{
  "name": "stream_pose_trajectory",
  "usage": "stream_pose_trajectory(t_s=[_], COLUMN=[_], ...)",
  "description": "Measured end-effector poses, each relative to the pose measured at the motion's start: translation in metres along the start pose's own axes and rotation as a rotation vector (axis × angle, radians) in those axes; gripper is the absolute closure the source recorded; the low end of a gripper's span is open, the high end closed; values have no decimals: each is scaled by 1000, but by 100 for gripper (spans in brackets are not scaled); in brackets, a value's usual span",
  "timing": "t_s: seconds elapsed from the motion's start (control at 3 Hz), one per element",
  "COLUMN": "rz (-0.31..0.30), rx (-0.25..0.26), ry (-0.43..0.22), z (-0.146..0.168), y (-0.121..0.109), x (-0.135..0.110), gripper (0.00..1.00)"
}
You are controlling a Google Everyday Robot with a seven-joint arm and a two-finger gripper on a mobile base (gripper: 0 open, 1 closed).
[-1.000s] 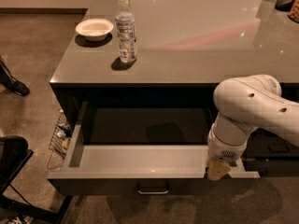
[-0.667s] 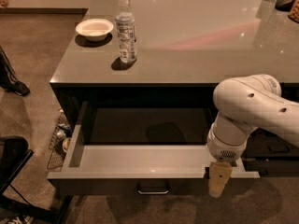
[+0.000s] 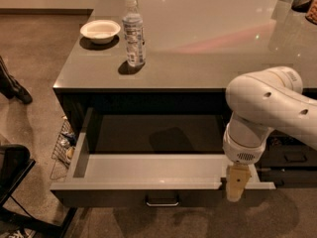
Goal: Open top drawer
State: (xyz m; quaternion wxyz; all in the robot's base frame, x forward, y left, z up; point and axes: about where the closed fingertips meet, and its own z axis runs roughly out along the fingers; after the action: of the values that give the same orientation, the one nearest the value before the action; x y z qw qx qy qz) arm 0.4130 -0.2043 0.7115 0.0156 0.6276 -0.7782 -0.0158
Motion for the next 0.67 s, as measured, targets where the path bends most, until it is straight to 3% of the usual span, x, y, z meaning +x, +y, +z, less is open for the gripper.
stream_pose_trajectory(t_s=[0.33,0.67], rz=[-34,-49], rx=[51,91], ry=[55,20], z=[-27,-35], y=[-29,-67], x=[7,16], gripper=[34,57])
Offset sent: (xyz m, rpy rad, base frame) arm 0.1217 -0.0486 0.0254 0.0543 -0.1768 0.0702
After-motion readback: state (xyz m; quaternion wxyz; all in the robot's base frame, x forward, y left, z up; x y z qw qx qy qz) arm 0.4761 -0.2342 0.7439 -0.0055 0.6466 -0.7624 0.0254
